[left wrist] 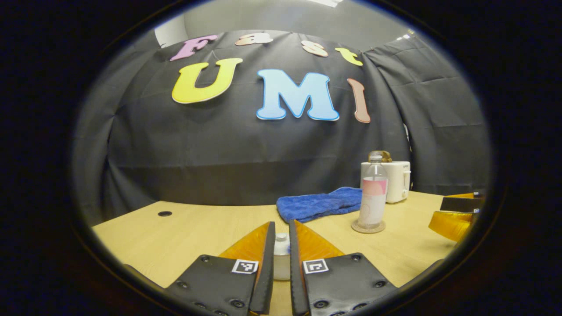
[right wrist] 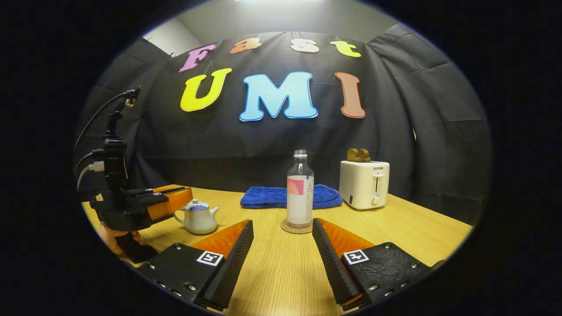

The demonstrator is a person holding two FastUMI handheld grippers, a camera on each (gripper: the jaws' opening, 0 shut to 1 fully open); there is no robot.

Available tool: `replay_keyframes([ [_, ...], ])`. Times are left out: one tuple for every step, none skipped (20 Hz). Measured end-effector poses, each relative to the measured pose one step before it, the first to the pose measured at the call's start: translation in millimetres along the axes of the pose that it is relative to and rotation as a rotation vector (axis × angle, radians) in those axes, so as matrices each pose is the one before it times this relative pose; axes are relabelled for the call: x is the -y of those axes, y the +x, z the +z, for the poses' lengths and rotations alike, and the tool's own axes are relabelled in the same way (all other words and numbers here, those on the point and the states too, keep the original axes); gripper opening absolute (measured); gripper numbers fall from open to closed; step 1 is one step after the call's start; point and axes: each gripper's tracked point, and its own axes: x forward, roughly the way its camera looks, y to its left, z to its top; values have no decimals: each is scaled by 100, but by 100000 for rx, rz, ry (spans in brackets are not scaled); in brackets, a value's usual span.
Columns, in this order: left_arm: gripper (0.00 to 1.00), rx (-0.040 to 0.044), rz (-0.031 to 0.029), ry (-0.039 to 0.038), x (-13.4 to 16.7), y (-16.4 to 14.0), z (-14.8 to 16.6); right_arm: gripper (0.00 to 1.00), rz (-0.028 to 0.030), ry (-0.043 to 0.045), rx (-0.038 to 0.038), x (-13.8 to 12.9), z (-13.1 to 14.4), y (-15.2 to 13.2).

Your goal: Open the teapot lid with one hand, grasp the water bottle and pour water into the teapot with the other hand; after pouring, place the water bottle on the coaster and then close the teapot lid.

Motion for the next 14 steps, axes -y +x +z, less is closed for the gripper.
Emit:
replay_keyframes([
  [22, 216, 546, 51, 66, -593, -2, 84, 216, -23, 111, -82, -28, -388],
  [25, -40, 776, 45, 127, -648, 79, 84, 291, 1, -22, -183, -96, -285],
  [28, -178, -187, -33, 31, -656, -8, 84, 206, -5, 28, -159, 49, -307],
  [31, 289, -24, 58, 486, -449, 18, 84, 64, -13, 26, -117, 45, -245],
  [34, 440, 81, 132, 166, -599, 145, 84, -42, 30, -7, -56, 2, -360],
  [32, -358, -176, -232, 235, -533, -40, 84, 126, 1, 37, -58, -6, -134],
  [37, 220, 463, 113, 19, -430, -20, 84, 287, -7, -75, -159, -51, -189],
  [35, -392, 699, 63, -71, -714, -9, 84, 332, 38, -1, -93, -30, -128],
  [42, 79, 1565, 25, -145, -317, -151, 84, 449, -21, 43, -124, 64, -266],
  [52, -71, 1005, -111, -66, -561, 127, 84, 679, -23, -30, -88, -44, -143],
  [61, 527, 1064, 349, 54, -555, 159, 84, 564, -47, 13, -249, -18, -194],
  [63, -310, 977, -258, -155, -579, -78, 84, 387, 1, 5, -81, 37, -183],
  [67, 153, 574, 93, 89, -356, -143, 84, 216, 17, 43, -28, 81, -149],
  [71, 11, 305, 37, 54, -517, 79, 84, 250, 0, 22, -148, -69, -104],
])
